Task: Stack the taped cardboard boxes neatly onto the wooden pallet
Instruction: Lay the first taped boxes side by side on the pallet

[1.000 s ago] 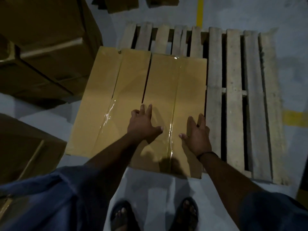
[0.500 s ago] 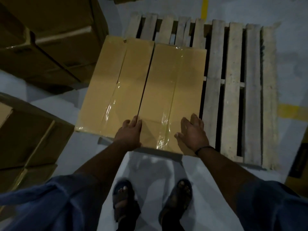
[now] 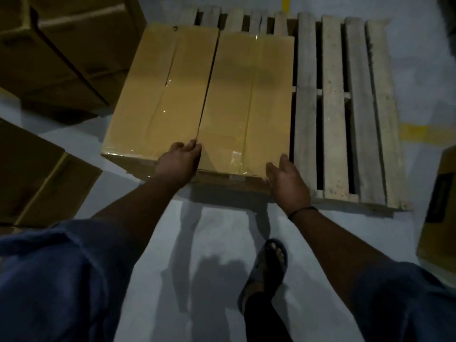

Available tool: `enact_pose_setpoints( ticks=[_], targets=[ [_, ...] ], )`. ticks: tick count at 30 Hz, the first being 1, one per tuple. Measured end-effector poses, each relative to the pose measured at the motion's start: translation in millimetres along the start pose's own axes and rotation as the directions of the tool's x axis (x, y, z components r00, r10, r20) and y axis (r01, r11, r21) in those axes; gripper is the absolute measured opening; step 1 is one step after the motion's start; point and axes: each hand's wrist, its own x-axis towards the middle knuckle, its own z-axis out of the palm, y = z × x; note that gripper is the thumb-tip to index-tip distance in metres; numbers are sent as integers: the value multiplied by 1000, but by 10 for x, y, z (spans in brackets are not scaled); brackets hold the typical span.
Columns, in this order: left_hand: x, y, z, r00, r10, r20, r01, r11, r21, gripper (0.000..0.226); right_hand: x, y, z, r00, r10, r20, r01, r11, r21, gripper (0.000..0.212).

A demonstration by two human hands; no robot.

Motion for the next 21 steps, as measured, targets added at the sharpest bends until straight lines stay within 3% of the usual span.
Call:
enact_pose_setpoints(
  ticks=[8,18,21],
  targets=[
    [-20,-10,120,998,-4,-60,7,998,55,73,-26,-34,105,995,2,-98,-8,998,-60,23],
    [46,5,36,994,-18,-106,31,993,115,58,138,-9,26,996,-11,-87,5,998,-62,16],
    [49,22,13,995,-33,-97,45,991,124,63,160,9,32,996,-13,-90,10,999,-44,17]
  ],
)
